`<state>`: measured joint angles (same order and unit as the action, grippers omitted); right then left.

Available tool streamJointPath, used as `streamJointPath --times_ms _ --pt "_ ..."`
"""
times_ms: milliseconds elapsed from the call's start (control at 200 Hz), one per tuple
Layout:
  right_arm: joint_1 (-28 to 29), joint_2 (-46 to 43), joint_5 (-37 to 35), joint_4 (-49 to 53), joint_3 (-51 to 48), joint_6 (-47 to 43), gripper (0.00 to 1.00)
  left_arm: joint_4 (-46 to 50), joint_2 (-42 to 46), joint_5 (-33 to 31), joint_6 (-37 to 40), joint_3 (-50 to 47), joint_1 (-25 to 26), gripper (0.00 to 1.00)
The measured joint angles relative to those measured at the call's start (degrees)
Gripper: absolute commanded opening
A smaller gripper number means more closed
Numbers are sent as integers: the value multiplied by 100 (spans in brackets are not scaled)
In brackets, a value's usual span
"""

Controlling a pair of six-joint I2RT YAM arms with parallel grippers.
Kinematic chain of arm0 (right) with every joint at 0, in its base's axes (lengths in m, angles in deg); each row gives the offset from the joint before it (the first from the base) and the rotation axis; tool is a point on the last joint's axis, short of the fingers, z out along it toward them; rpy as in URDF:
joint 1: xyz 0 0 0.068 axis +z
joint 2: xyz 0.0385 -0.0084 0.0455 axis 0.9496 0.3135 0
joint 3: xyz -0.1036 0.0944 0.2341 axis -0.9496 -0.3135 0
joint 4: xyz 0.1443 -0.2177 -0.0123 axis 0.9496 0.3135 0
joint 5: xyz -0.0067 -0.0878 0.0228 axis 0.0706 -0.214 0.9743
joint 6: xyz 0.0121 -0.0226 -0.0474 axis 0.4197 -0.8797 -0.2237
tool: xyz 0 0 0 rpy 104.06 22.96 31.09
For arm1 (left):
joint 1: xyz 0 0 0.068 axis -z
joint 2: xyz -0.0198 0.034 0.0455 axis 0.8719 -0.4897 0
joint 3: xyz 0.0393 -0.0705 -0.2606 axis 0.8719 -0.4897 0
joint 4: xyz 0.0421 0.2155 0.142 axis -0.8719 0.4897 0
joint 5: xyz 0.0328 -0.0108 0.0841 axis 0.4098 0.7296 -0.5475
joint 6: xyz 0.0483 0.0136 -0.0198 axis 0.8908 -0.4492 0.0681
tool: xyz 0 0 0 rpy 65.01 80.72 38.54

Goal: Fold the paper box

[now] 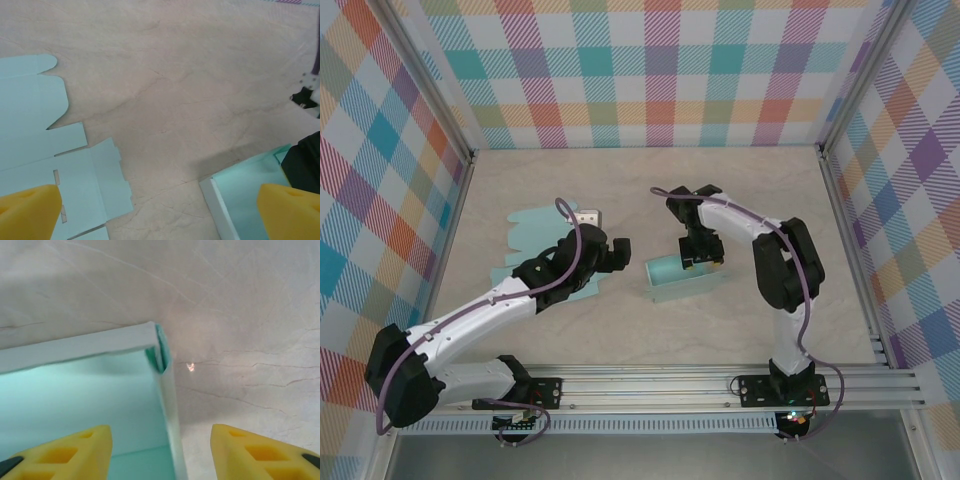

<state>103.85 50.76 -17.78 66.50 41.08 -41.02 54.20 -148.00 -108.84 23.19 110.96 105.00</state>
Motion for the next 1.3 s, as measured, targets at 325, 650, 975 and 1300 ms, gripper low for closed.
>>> streamJointPath --times_ms 325,650,975,1300 --pt "0 -39 332 -98 -400 -188 59 0 -9 -4 0 0 -28 100" --pt "0 367 358 -197 -560 -369 16 13 -9 -46 2 0 -39 100" --pt "343 820 -588 289 -31 -122 3 24 35 -313 2 0 -61 100" --pt "616 944 -1438 433 15 229 38 168 212 -695 22 0 -66 93"
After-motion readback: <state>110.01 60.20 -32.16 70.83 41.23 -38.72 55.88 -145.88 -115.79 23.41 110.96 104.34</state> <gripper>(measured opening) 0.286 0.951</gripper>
